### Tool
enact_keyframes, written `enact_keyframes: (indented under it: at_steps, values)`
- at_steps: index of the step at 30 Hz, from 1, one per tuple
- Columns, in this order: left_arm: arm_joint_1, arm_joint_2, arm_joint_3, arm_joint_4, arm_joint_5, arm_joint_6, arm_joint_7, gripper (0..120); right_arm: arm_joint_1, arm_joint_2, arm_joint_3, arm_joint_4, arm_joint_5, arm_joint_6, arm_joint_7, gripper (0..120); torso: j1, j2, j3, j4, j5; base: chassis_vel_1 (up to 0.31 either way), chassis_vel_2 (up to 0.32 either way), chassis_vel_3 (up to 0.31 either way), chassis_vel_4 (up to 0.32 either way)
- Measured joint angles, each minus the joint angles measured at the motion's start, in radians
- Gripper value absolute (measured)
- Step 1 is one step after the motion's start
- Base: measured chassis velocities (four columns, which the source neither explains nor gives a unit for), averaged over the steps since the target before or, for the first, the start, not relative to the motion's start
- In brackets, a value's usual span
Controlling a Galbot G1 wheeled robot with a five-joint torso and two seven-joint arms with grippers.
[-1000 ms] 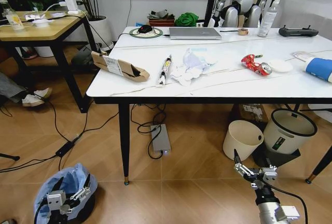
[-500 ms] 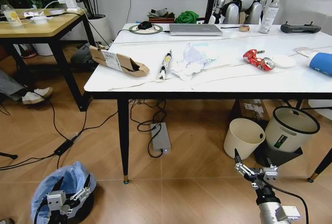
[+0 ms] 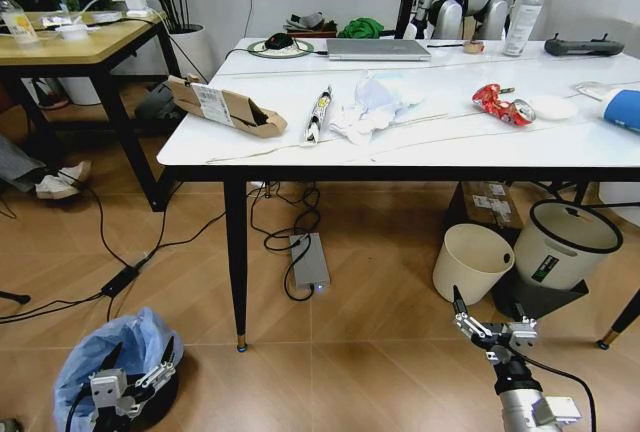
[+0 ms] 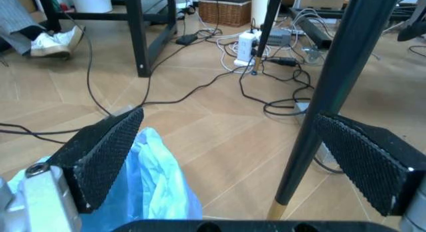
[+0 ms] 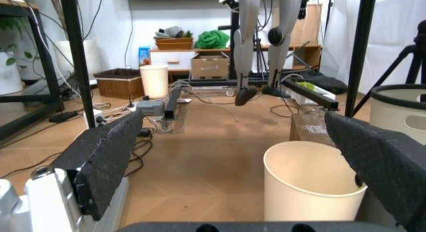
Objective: Pick up the trash bin and place the trash from the table into it.
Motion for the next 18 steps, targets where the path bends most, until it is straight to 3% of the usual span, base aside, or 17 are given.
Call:
enact_keyframes:
  at_steps: [18]
  values:
    - [0.003,0.025,-0.006,0.010,0.000,0.005,-0.015,100,0.016,0.015,-0.011,0.001,0.000,0.000,0.000,100,-0.018,-0.068,-0.050,0.0000,-0.0002,0.000,0.000,0.000,0.000]
